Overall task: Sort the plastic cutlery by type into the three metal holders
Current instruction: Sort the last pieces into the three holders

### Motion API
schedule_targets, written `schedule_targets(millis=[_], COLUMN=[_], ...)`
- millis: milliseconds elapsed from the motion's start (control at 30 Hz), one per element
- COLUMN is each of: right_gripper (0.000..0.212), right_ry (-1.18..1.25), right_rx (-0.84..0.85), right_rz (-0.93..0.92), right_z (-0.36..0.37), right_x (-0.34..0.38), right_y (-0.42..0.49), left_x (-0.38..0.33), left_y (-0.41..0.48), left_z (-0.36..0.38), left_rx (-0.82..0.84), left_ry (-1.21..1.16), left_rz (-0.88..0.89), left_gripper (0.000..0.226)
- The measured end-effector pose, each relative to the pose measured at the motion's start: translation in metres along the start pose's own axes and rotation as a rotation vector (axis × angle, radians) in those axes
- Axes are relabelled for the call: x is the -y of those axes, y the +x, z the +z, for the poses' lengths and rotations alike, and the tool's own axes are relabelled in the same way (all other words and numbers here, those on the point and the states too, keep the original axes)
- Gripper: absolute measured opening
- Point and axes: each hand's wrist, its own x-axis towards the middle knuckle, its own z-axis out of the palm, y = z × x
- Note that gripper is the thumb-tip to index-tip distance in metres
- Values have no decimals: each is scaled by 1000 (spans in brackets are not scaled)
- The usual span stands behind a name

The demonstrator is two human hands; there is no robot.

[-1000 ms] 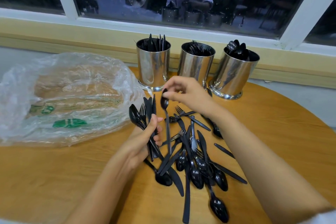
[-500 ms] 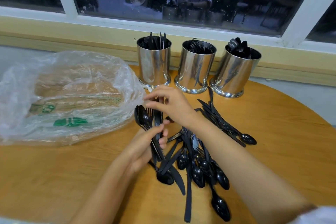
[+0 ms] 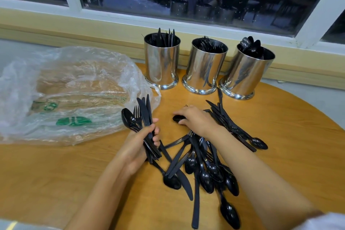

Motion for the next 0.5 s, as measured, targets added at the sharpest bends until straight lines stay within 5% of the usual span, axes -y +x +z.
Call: schedule_targets(millis=[200,367,500], right_gripper=[12,7,13], right_ry=[-21,456,819], right_rx=[-172,-571,-278], right_rz=[-191,-221,-204], right_z=[-12,-64,-82], right_x=[3,24,46], right_y=[2,-8,-24], left_x=[5,6,8], left_y=[-4,-4,-3], left_z=[0,4,14], left_rx=[-2,0,13], left_ry=[11,59,70], left_rz=[-23,-3,16], left_gripper=[25,38,45])
